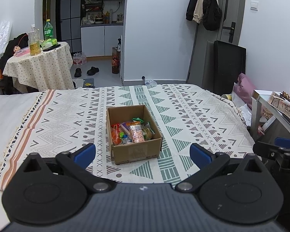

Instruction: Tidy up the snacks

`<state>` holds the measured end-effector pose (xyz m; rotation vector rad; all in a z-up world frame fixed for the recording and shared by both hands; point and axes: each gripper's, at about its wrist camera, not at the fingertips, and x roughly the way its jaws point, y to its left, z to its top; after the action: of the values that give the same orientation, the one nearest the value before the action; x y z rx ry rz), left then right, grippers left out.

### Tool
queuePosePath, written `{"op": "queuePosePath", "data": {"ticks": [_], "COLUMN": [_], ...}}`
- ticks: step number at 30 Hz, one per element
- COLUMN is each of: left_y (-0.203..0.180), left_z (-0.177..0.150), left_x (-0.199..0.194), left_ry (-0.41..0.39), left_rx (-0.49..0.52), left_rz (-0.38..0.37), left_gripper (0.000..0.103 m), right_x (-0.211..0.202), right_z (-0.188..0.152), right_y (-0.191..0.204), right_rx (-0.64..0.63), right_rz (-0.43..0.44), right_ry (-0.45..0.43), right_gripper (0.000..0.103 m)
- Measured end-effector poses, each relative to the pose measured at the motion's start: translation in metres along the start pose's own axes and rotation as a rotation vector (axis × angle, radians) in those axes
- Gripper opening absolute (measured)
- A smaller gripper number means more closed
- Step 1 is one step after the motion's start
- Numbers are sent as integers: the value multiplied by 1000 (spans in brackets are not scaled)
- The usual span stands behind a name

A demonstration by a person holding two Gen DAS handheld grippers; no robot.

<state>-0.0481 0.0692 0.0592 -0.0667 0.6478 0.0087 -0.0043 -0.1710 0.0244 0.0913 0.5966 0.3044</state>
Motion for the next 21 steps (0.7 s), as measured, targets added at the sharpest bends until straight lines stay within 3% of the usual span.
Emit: {"op": "queuePosePath", "data": {"ticks": [21], "left_y": [-2], "left_z": [-2], "left_x": [-1], "left_ry": [3], "left_rx": [-1], "left_rz": [-8], "left_gripper": [103], "right_x": [1], "right_z": [-4], "right_y": [-1], "right_rx": [-2], "right_rz": [-3], "right_ry": [10], "right_gripper": [103]}}
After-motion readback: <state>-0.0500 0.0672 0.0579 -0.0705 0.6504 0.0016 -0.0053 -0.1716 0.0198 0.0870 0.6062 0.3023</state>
